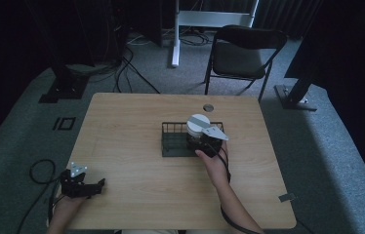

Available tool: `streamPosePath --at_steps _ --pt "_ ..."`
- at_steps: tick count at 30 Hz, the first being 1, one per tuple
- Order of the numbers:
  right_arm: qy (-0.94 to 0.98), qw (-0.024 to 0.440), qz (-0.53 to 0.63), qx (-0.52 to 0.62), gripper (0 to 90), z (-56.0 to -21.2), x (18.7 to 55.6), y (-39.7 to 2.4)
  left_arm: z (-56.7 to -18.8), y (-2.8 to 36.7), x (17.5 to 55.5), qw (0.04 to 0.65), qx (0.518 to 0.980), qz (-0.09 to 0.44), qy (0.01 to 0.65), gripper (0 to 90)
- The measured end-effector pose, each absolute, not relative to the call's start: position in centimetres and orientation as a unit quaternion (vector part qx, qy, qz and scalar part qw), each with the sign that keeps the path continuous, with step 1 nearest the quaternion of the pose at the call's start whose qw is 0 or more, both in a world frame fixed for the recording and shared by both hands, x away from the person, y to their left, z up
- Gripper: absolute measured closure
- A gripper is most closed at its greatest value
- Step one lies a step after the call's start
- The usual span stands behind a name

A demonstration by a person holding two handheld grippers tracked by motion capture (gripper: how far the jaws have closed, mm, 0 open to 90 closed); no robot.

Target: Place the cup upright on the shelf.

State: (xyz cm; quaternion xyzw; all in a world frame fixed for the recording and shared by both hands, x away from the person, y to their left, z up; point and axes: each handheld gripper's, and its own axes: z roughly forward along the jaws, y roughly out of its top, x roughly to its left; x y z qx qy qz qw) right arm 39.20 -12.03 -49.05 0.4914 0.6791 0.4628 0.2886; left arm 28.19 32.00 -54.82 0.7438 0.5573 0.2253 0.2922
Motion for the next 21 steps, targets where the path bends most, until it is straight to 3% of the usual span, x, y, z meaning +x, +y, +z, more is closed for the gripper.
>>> streamPosePath --at_steps 21 --pt "0.686 0.278 0.480 0.472 13.0 -48.4 37.7 -13.1 -54.8 32.0 28.2 0.292 0.744 0.225 0.557 0.2"
